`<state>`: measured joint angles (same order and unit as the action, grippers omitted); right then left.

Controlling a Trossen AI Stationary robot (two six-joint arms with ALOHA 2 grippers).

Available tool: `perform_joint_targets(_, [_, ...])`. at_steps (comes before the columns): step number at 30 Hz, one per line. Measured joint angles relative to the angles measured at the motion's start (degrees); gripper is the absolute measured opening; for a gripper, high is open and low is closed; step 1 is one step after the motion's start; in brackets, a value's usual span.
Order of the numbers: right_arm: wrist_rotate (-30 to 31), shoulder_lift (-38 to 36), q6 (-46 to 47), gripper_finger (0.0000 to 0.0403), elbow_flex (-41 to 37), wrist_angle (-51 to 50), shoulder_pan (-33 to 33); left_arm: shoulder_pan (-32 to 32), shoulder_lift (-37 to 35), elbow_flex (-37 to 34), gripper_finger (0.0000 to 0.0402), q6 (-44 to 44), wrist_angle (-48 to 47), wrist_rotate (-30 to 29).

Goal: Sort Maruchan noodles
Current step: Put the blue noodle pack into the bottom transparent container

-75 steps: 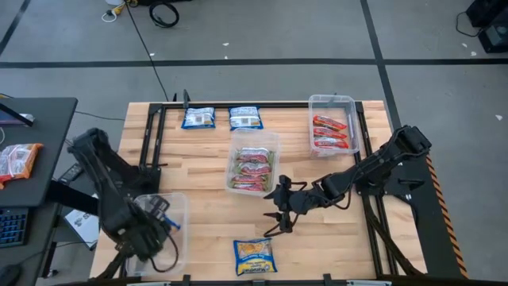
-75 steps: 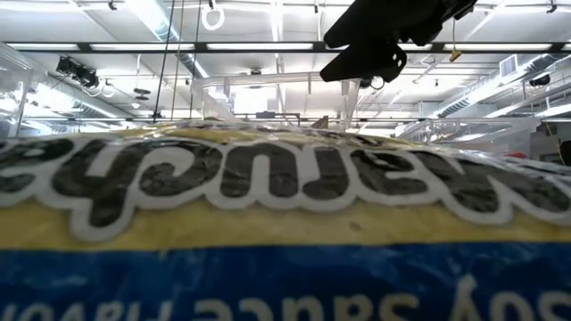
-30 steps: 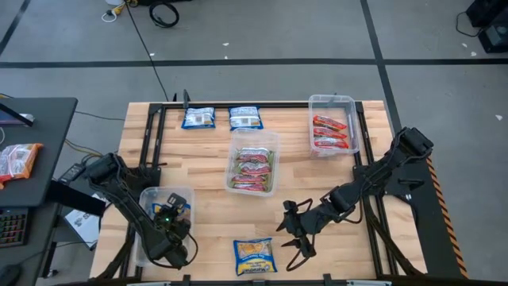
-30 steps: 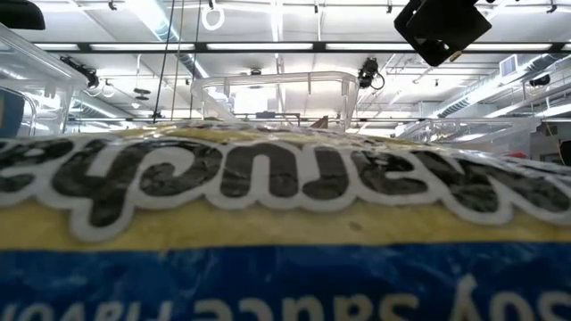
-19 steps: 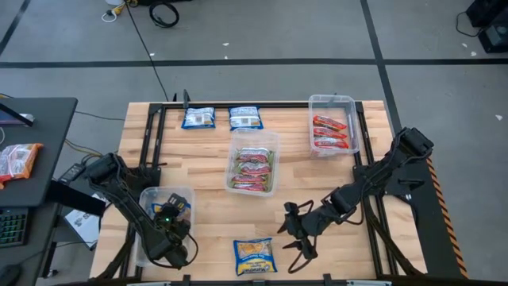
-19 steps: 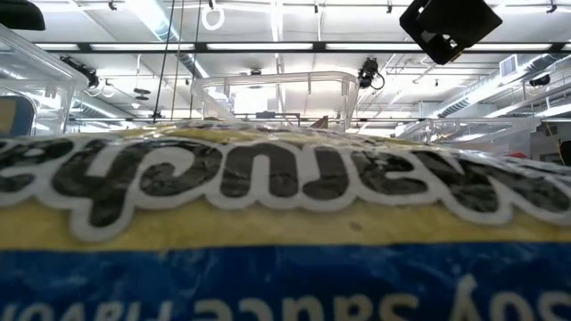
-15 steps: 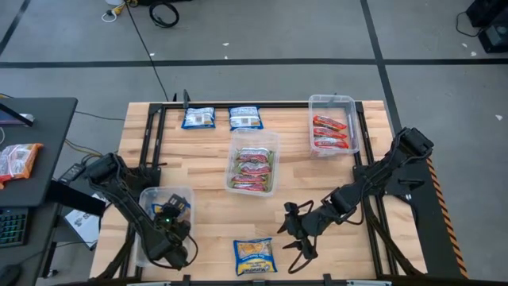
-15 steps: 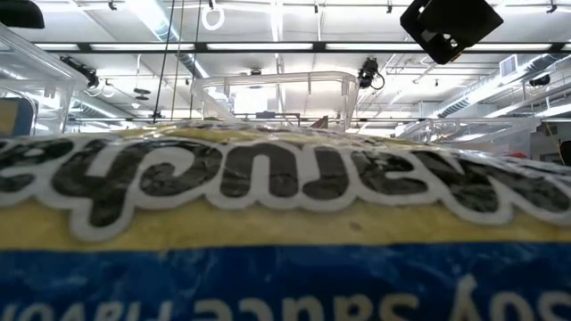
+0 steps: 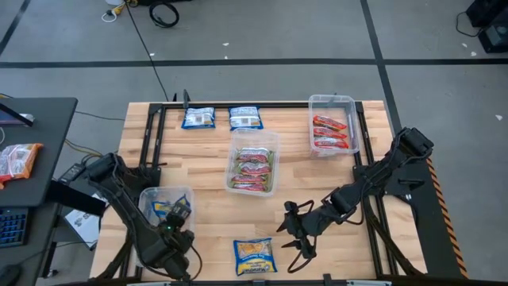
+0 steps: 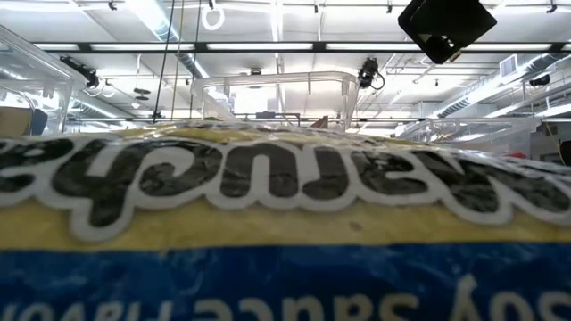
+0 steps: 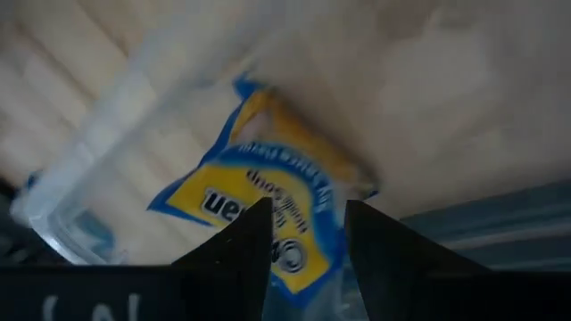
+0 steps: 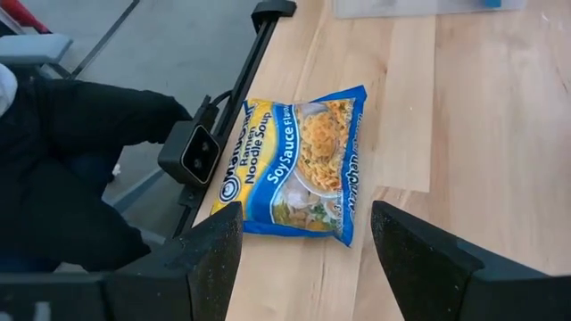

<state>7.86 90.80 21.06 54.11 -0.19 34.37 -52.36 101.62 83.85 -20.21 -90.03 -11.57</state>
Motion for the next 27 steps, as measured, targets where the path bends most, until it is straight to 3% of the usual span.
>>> perform_joint_targets(4, [-0.3, 0.0, 0.19, 0.0252, 0.0, 3.08, 0.02, 1.31, 0.0, 8.24, 0.0146, -2.71, 0.02, 3.27])
perform_joint_targets(9, [-0.39, 0.0, -1.21, 0.0252, 0.0, 5.34, 0.02, 3.45, 0.0, 22.08, 0.0146, -16.07, 0.29, 4.57])
perform_joint_targets(11, [-0.39, 0.0, -1.6, 0.0252, 0.0, 5.31, 0.0, 4.14, -0.09, 26.79, 0.0146, -21.18, 2.29, 1.67])
perform_joint_targets(14, [-0.37, 0.0, -1.69, 0.0252, 0.0, 5.31, 0.0, 4.09, -0.15, 30.67, 0.0146, -21.3, 9.87, -9.68])
perform_joint_targets(17, [-0.09, 0.0, -1.7, 0.0252, 0.0, 5.33, 0.0, 3.2, -0.09, 30.96, 0.0146, -16.09, 18.3, -18.06])
perform_joint_targets(21, [-0.09, 0.0, -1.71, 0.0252, 0.0, 5.3, 0.09, 3.32, 1.57, 28.44, 0.0147, -9.41, 26.09, -19.63])
perform_joint_targets(27, [1.58, 0.0, -2.06, 0.025, 0.0, 5.27, 0.11, 5.35, 6.22, 21.56, 0.0147, -6.18, 37.87, -19.22])
